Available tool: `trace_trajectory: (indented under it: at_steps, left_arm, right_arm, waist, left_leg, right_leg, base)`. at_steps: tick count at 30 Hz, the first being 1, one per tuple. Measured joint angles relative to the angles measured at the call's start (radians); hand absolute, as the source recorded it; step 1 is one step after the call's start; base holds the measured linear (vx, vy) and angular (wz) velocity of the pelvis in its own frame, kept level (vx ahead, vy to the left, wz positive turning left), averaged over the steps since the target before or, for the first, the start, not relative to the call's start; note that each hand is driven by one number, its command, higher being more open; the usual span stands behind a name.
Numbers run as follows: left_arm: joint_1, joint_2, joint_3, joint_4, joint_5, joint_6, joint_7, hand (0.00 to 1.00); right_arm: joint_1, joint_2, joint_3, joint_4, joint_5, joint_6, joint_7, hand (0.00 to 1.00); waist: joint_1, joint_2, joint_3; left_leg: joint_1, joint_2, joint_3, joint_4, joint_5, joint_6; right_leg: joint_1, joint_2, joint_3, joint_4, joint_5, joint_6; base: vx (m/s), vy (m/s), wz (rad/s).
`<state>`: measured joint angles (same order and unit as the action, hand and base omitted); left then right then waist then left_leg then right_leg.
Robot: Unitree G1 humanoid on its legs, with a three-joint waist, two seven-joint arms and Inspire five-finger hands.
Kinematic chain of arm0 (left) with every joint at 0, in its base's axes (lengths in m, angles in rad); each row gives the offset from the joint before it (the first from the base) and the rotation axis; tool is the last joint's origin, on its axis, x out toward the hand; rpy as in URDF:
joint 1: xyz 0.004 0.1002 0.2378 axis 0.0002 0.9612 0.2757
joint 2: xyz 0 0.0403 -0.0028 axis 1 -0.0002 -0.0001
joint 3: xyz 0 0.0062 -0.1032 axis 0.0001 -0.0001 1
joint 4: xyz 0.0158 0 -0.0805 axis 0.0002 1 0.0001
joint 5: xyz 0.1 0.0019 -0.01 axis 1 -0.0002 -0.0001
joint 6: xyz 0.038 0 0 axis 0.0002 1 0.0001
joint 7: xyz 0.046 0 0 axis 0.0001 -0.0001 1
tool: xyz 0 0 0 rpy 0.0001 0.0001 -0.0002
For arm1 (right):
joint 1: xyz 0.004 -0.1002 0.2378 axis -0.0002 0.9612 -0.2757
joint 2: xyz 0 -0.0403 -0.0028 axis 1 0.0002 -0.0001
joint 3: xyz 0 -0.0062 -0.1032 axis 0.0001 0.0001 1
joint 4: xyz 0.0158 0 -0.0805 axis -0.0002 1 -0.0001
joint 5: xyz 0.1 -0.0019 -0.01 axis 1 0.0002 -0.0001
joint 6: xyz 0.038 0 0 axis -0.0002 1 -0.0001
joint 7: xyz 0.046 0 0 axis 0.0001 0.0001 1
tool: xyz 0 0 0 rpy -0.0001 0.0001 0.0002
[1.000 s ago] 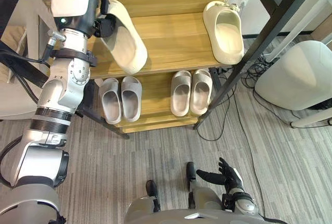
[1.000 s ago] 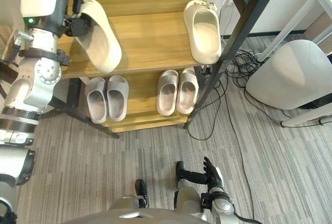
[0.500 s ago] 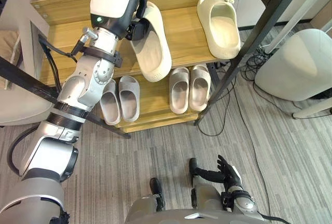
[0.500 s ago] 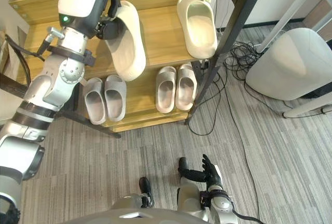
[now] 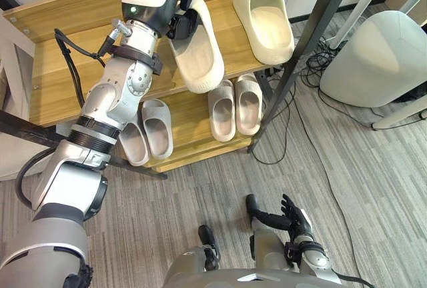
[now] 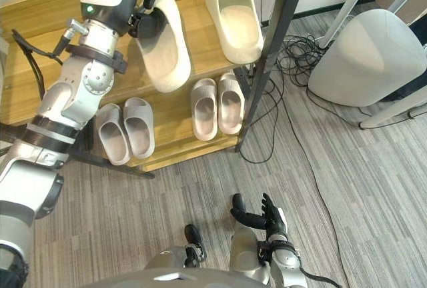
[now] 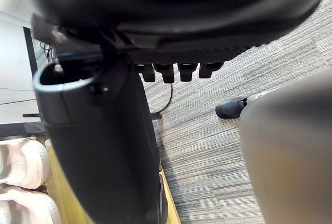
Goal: Organize the slippers on the shoe rack
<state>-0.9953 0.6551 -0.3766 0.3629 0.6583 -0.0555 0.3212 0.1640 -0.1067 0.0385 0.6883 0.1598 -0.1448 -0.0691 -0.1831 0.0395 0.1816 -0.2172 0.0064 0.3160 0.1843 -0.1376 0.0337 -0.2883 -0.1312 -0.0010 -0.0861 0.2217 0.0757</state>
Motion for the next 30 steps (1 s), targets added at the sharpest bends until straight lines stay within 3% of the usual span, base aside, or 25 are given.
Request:
trace_trajectory:
  at_steps: [8, 22, 30]
  left_arm:
    - [-0.017, -0.028, 0.001, 0.039, -0.021, 0.003, 0.025, 1.00]
    - [-0.050, -0.079, 0.000, 0.073, -0.060, 0.023, 0.024, 1.00]
    - [-0.011, -0.113, 0.000, 0.035, -0.061, 0.023, 0.020, 1.00]
  right_arm:
    - [0.000, 0.000, 0.000, -0.009, 0.012, -0.017, -0.002, 1.00]
    - [0.002, -0.001, 0.002, -0.017, 0.037, -0.021, -0.006, 1.00]
    - [0.006, -0.019, 0.022, -0.019, 0.037, -0.021, -0.004, 1.00]
  waist:
    - [-0.020, 0.009, 0.005]
    - [-0.017, 0.023, 0.014]
    - [-0.001, 0.027, 0.017]
  left_leg:
    - [-0.016, -0.001, 0.009, 0.027, -0.015, 0.004]
    - [-0.029, -0.004, -0.007, 0.053, -0.027, 0.009]
    - [-0.005, -0.008, -0.028, 0.045, -0.021, 0.017]
  right_leg:
    - [-0.009, -0.004, 0.011, 0.000, 0.004, 0.004]
    - [-0.002, -0.007, -0.003, 0.001, 0.005, 0.006]
    - [0.030, -0.015, -0.023, 0.001, 0.002, 0.002]
  base:
    - [0.00, 0.039, -0.03]
    - [0.01, 0.031, 0.03]
    - [-0.01, 0.030, 0.07]
